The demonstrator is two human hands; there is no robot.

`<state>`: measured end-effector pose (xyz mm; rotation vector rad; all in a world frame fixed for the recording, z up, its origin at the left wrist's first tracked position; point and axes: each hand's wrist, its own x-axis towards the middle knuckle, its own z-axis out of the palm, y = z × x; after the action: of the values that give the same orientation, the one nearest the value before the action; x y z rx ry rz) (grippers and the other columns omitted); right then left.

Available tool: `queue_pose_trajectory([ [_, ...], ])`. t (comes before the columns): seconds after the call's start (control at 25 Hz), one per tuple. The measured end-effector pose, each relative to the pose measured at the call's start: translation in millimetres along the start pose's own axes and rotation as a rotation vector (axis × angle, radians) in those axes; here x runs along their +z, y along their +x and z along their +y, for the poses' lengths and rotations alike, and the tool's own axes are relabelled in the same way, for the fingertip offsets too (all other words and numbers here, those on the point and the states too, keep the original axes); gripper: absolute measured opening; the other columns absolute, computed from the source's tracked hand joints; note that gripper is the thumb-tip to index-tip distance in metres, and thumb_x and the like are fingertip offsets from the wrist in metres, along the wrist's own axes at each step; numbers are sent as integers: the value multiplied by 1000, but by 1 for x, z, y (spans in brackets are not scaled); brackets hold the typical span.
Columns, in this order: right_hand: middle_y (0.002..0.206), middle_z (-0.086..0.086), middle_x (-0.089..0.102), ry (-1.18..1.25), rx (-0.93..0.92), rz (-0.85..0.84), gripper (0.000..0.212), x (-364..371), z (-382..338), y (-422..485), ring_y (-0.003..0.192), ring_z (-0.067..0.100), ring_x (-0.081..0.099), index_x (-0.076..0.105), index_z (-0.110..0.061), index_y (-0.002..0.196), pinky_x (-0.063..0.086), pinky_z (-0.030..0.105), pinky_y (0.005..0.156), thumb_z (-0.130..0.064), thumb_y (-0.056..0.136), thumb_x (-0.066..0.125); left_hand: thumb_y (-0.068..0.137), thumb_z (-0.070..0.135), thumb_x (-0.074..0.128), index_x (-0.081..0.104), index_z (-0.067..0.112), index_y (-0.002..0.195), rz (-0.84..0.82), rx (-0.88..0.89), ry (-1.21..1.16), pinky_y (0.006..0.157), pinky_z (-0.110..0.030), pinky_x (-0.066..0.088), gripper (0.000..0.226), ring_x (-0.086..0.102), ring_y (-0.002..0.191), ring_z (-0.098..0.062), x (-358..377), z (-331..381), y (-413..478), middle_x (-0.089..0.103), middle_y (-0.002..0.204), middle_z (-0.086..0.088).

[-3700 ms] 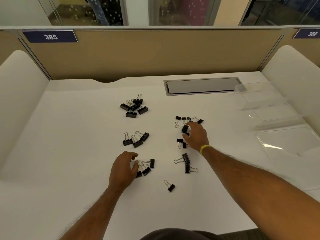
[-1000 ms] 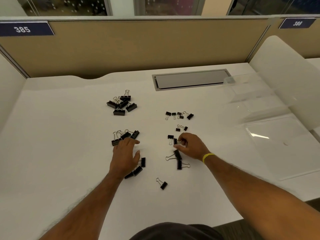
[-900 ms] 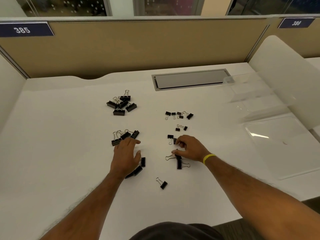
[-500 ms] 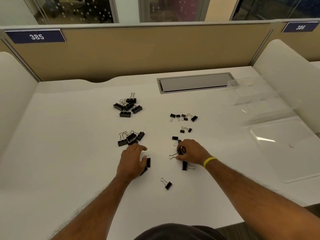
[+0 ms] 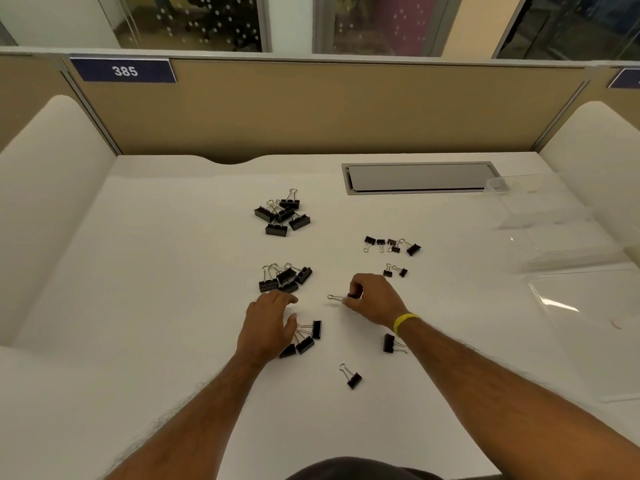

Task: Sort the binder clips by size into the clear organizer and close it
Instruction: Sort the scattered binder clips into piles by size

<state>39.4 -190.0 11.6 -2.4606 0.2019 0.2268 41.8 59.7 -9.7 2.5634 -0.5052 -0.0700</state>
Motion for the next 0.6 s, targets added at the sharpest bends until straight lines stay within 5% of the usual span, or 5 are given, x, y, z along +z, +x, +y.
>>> queue_pose_trajectory([
  [0.24,75,14,68,543,175,63,20,4,-48,38,59,20,68,62,-3,90,60,30,59,-12,80,77,85,23,64,58,22,117,45,-47,8,92,-36,42,33,54,108,-18,-9,-12,1,57,117,4],
  [0.6,85,10,69,435,220,-34,14,22,-82,92,71,19,66,67,-7,88,58,33,72,-13,80,76,84,26,65,45,17,136,18,-143,-10,103,-42,40,56,45,126,-22,-12,-25,13,44,140,-2],
])
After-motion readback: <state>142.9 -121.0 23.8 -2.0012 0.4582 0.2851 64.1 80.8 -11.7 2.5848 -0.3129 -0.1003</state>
